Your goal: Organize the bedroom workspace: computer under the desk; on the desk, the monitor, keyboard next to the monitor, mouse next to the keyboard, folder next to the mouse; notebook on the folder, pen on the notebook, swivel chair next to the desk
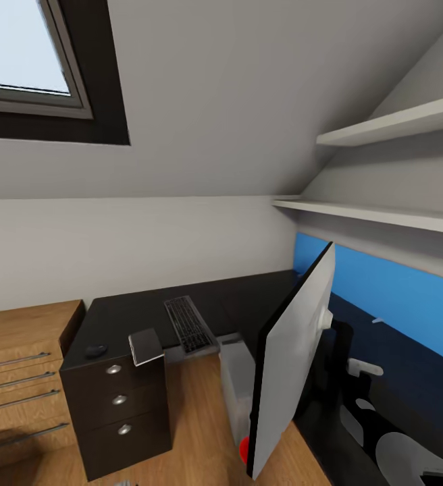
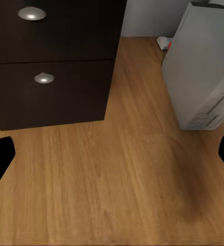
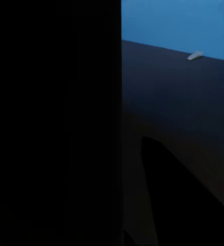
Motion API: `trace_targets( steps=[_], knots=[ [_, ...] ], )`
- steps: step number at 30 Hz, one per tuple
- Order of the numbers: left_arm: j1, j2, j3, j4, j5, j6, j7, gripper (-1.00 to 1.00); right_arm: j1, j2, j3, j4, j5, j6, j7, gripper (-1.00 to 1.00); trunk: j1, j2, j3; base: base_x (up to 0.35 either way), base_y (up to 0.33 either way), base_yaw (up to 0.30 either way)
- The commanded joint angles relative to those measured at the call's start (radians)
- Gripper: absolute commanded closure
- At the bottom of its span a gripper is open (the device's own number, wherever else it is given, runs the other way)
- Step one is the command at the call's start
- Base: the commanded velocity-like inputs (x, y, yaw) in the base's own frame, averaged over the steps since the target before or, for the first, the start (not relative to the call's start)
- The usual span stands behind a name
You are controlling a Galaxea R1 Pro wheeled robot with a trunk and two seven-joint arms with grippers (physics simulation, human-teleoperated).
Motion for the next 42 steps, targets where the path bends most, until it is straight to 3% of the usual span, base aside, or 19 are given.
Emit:
trace_targets(
  steps=[1,21,34,42],
  knots=[
    [-0.001,0.001,-0.008,0.000,0.010,-0.005,0.003,-1.00,-0.001,0.000,-0.005,0.000,-0.008,-0.005,0.001,1.00,-0.001,-0.001,-0.001,-0.302,-0.043,0.000],
    [-0.001,0.001,-0.008,0.000,0.010,-0.005,0.003,-1.00,-0.001,0.000,-0.005,0.000,-0.008,-0.005,0.001,1.00,-0.001,-0.001,-0.001,-0.271,-0.176,0.000],
    [-0.001,0.001,-0.008,0.002,0.011,-0.005,0.003,-1.00,-0.001,0.008,-0.003,-0.001,-0.008,-0.005,0.001,1.00,-0.001,-0.001,-0.001,-0.189,-0.268,0.000],
    [-0.001,0.001,-0.008,0.002,0.009,-0.005,0.002,-1.00,-0.001,0.018,-0.002,-0.001,-0.008,-0.004,0.001,1.00,-0.001,-0.001,-0.001,-0.030,-0.047,0.006]
  ],
)
